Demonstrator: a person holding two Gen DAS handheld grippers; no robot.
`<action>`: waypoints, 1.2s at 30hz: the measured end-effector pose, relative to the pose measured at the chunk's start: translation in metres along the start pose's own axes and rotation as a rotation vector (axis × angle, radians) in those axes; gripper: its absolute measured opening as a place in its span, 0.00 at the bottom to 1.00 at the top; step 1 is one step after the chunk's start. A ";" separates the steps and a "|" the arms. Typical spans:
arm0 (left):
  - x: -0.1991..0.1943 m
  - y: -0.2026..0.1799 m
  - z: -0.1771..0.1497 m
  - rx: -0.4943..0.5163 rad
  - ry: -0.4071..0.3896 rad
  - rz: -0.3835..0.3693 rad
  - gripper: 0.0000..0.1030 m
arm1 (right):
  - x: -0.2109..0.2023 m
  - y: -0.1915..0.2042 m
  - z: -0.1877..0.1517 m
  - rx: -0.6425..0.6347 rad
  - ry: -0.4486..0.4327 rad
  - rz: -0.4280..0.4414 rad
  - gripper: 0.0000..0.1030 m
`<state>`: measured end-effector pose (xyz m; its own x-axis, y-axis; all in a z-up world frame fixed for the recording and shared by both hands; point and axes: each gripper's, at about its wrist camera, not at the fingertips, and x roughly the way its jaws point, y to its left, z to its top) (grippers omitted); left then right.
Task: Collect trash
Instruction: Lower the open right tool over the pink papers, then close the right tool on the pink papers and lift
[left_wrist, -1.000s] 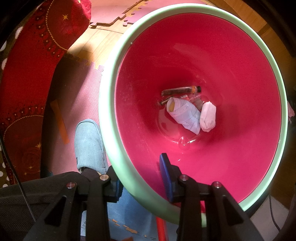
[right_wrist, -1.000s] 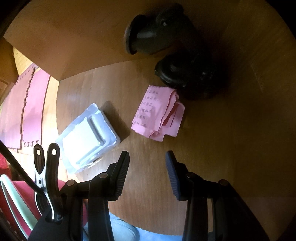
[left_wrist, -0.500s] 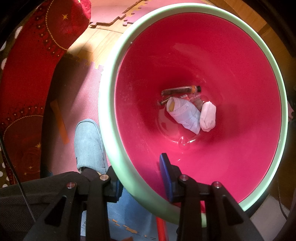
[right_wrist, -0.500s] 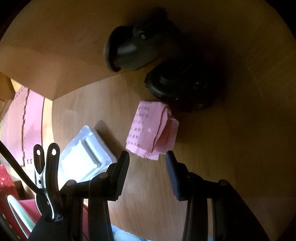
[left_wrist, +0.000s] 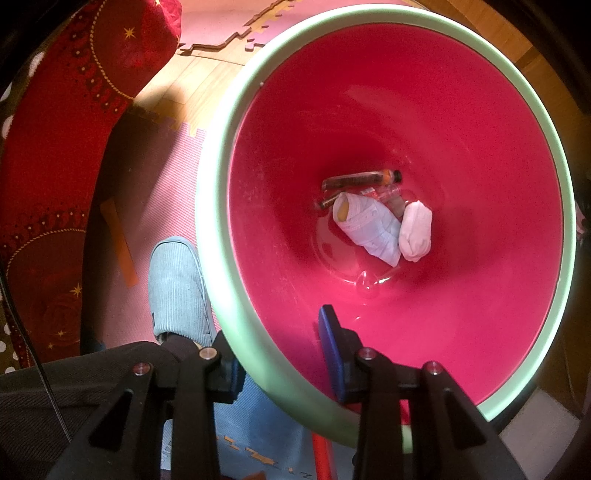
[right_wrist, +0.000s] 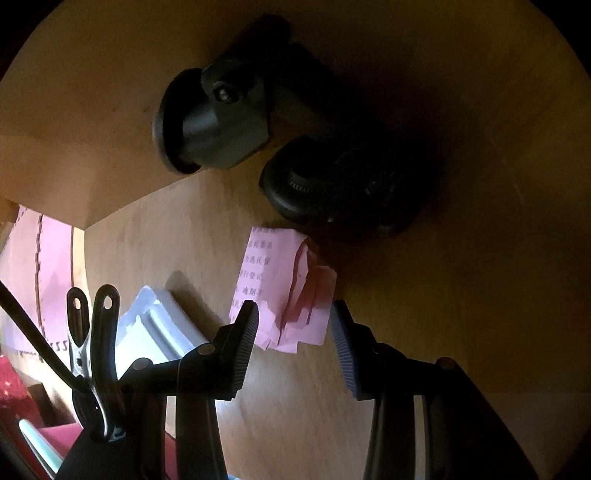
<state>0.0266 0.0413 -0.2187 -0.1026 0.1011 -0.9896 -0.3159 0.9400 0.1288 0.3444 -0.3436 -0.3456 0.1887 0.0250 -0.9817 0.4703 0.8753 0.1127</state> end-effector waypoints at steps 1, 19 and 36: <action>0.000 0.000 0.000 0.000 0.000 0.000 0.35 | 0.001 0.000 0.001 0.004 0.002 0.005 0.40; 0.000 0.000 0.000 0.000 0.001 0.000 0.35 | 0.024 -0.006 0.008 0.080 0.031 0.039 0.40; 0.002 0.002 -0.003 0.001 0.006 -0.002 0.35 | 0.021 0.008 0.001 -0.009 -0.039 -0.022 0.08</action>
<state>0.0231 0.0423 -0.2208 -0.1076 0.0977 -0.9894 -0.3156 0.9403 0.1271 0.3532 -0.3369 -0.3646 0.2122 -0.0131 -0.9771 0.4668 0.8798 0.0896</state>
